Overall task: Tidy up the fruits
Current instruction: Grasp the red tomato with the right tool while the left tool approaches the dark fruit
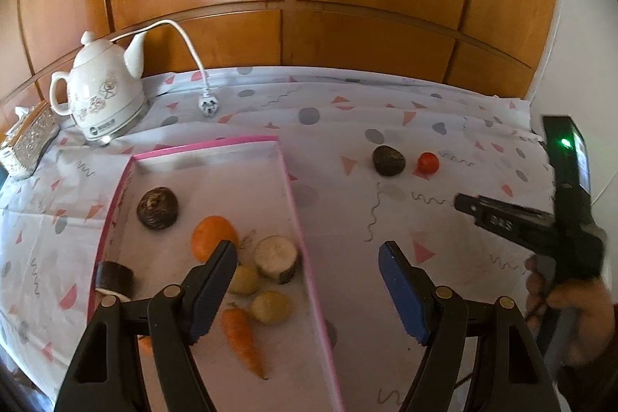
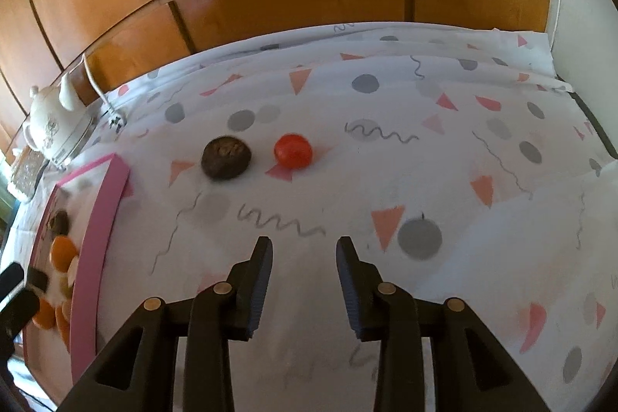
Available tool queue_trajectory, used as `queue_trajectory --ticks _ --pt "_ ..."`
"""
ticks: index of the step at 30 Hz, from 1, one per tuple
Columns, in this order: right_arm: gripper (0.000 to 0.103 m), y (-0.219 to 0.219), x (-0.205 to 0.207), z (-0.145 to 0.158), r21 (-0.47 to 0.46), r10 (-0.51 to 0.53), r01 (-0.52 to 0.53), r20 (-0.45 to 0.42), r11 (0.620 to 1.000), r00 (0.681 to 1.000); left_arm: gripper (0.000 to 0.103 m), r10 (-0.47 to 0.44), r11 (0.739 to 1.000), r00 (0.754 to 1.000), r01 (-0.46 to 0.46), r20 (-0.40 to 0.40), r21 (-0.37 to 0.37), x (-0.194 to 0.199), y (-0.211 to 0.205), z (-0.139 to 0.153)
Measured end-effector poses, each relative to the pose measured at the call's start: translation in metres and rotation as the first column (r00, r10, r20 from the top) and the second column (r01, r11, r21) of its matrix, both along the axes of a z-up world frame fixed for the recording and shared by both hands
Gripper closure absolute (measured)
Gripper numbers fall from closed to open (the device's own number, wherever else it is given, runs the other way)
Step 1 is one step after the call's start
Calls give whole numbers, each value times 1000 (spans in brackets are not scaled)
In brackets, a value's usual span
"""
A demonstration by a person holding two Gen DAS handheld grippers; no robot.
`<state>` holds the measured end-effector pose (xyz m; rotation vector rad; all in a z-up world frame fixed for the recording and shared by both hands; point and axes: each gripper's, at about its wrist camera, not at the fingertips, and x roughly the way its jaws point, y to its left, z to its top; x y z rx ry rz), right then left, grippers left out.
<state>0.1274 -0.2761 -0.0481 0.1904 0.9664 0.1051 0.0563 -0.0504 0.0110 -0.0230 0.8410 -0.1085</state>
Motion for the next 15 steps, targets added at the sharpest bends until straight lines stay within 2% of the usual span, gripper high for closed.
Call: queue_trajectory --ticks 15 --pt "69 21 77 -14 -44 19 -20 -19 999 1000 27 -13 1000 999 12 -39 -22 27 -12 -10"
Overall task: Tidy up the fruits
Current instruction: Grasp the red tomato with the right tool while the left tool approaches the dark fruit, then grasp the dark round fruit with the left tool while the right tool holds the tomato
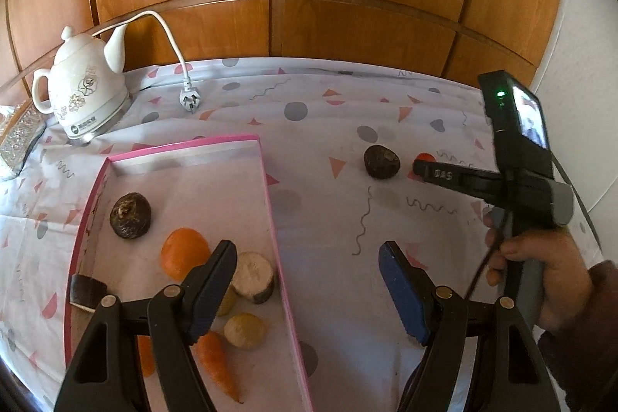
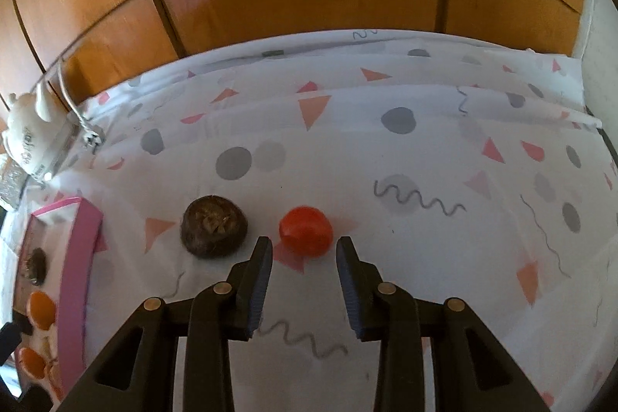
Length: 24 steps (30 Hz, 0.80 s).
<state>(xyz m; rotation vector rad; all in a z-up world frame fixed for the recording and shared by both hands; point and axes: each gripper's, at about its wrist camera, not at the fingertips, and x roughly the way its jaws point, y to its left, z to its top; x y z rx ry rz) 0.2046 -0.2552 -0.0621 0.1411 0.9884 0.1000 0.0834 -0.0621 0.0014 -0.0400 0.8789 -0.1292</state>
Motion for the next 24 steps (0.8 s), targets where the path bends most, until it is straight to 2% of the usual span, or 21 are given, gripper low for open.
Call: queue_trajectory --ticks 6,20,24 --pt "74 2 8 -5 -21 24 -25 -2 999 1000 27 -7 1000 1000 7 -4 -3 14 -7 -1" --pt "74 -33 -37 -1 -34 23 -23 -17 999 1000 31 -19 999 996 15 -82 -43 73 -34 -17" --pt "74 -36 -42 -2 -37 22 -22 -7 999 1000 31 -36 999 996 33 -85 -32 88 -46 -20"
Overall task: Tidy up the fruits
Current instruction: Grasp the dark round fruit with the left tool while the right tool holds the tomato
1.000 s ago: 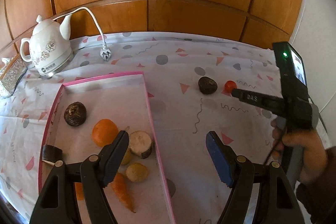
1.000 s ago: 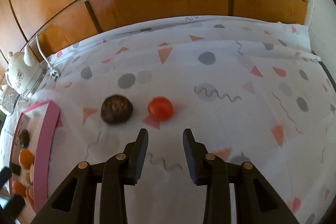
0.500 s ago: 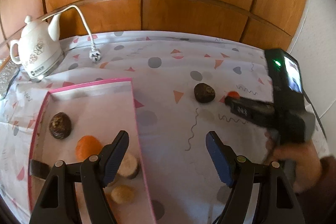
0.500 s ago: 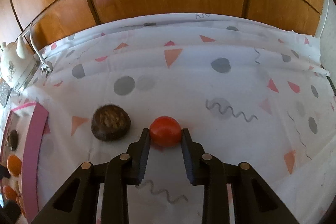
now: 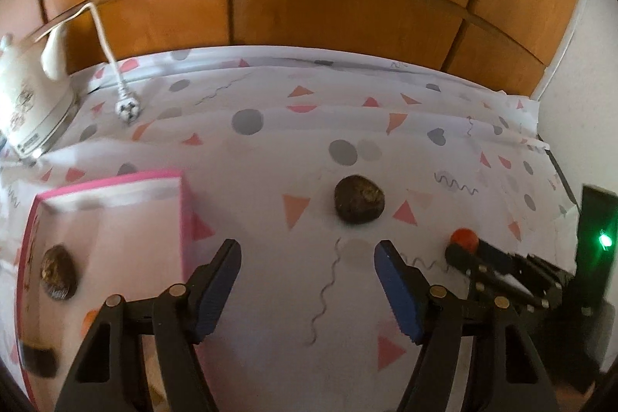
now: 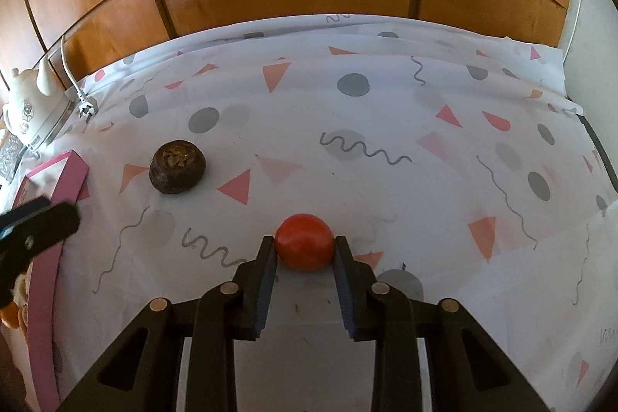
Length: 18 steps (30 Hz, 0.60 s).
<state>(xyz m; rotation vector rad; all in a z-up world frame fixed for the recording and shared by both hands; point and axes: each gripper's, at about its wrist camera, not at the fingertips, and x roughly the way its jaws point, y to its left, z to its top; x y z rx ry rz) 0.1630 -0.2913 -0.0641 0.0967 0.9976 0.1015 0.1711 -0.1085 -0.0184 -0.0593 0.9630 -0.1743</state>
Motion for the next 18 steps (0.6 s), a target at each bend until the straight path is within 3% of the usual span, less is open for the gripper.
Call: queue_trajectory --ticks 15,17,18 --pt "73 -5 0 -2 52 1 -1 13 999 1000 32 -52 996 997 57 -60 72 59 -54 -27" --pt "73 -5 -1 -2 54 2 -2 15 999 1000 44 -47 996 995 54 -89 75 65 -56 -38" --pt "73 -5 -1 -2 54 2 -3 15 999 1000 55 -55 996 993 61 -101 63 66 -56 -42"
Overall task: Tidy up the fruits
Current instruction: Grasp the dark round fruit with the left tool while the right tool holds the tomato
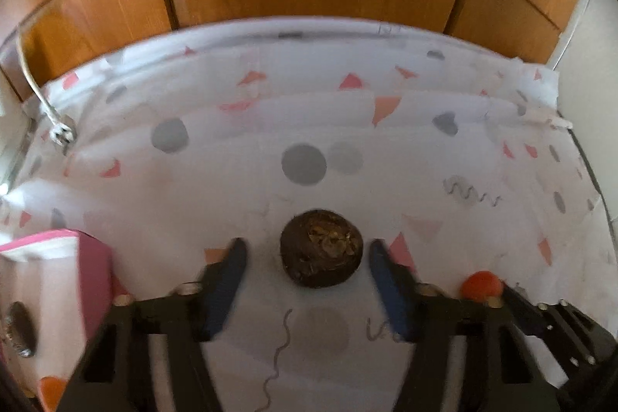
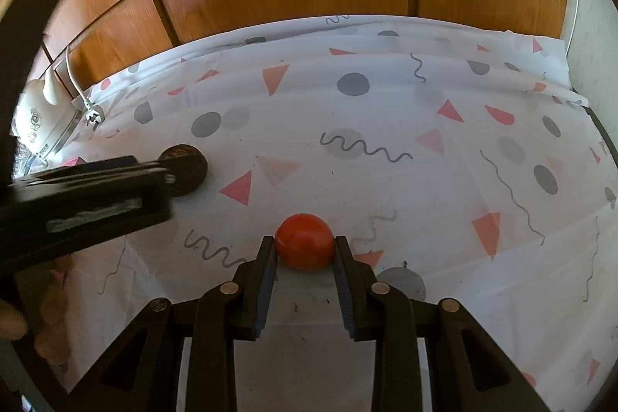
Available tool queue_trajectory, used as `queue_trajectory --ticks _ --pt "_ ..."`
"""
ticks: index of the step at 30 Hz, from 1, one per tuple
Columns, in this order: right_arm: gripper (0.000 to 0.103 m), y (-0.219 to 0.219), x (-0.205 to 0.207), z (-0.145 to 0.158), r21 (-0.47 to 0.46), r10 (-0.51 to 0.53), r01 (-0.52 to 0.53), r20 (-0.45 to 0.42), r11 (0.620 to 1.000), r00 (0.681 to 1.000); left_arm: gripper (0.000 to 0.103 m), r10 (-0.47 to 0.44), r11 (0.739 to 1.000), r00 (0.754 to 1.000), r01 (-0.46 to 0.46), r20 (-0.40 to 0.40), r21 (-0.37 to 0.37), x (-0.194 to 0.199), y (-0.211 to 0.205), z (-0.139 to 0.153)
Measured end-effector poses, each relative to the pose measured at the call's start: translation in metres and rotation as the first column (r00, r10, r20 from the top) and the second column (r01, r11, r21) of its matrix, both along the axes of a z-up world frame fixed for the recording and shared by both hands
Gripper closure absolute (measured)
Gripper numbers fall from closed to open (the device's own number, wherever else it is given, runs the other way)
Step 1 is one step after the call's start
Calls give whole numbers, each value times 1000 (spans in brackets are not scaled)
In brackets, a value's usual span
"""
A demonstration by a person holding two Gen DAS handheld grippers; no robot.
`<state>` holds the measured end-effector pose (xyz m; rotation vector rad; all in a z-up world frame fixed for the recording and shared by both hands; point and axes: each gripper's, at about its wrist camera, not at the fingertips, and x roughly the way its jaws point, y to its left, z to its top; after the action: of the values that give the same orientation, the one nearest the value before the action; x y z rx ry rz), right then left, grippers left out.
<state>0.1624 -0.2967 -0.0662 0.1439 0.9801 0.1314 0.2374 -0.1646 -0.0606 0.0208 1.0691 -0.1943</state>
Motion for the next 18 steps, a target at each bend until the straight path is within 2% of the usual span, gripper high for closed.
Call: queue_trajectory --ticks 2,9,18 --pt "73 0 0 0 0 0 0 1 1000 1000 59 -4 1000 1000 3 27 23 -4 0 -1" --pt "73 0 -3 1 -9 16 -16 4 1000 1000 59 12 1000 1000 -12 10 -12 -32 16 4" --pt "74 2 -21 4 -18 46 -46 -17 999 999 59 33 999 999 -33 15 -28 -86 33 16"
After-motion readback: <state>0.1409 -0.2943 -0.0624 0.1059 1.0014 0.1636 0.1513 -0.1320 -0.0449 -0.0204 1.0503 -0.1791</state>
